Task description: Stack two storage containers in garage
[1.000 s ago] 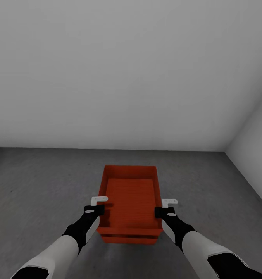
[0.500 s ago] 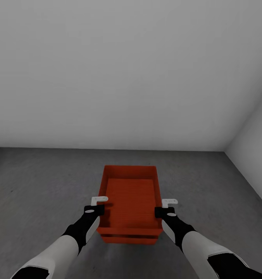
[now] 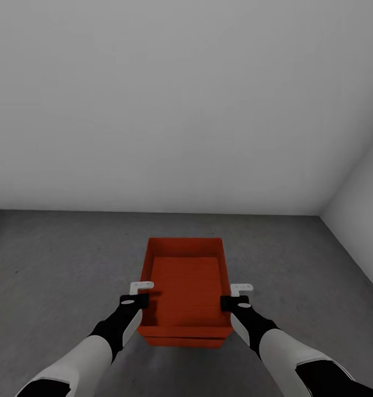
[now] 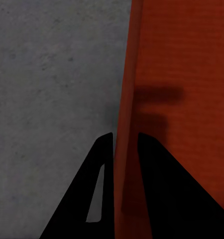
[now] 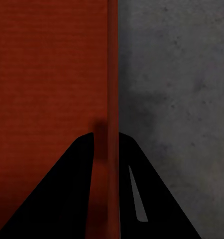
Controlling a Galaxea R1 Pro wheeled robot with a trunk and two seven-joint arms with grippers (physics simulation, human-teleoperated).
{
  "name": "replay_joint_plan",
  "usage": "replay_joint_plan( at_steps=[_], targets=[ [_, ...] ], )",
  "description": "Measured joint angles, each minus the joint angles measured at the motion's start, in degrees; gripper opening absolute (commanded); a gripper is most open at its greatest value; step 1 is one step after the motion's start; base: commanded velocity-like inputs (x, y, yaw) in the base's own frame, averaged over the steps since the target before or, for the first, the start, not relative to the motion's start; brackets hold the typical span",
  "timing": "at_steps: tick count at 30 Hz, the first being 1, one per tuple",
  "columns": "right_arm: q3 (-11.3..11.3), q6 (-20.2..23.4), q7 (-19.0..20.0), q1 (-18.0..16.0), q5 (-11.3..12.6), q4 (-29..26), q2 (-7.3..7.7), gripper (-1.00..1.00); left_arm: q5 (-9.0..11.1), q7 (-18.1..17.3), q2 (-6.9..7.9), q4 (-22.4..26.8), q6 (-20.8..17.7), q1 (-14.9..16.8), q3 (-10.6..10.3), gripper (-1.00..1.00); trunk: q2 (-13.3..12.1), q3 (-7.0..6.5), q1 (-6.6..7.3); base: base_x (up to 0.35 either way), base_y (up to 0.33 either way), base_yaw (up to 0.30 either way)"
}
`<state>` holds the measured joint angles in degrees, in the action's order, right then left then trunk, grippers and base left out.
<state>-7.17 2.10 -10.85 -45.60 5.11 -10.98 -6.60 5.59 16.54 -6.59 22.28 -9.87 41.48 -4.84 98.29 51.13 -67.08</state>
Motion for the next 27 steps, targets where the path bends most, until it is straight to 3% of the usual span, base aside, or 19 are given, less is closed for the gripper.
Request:
replay_joint_plan(
  at_steps=[10,20,27],
  targets=[
    [0.0,0.0,0.0,0.0,0.0,0.0,0.01,-1.00,0.0,0.0,0.01,0.0,0.0,0.0,0.0,-1.00,0.0,0.00,0.00,0.000,0.000,0.000],
    [0.0,0.1,0.0,0.0,0.0,0.0,0.01,-1.00,0.1,0.0,0.01,0.0,0.0,0.0,0.0,-1.00,4.0,1.79,-2.19,0.000,0.000,0.000],
    [0.0,0.0,0.0,0.0,0.0,0.0,0.00,-1.00,0.0,0.0,0.01,0.0,0.0,0.0,0.0,-1.00,4.0,1.80,-2.20,0.000,0.000,0.000]
  ],
)
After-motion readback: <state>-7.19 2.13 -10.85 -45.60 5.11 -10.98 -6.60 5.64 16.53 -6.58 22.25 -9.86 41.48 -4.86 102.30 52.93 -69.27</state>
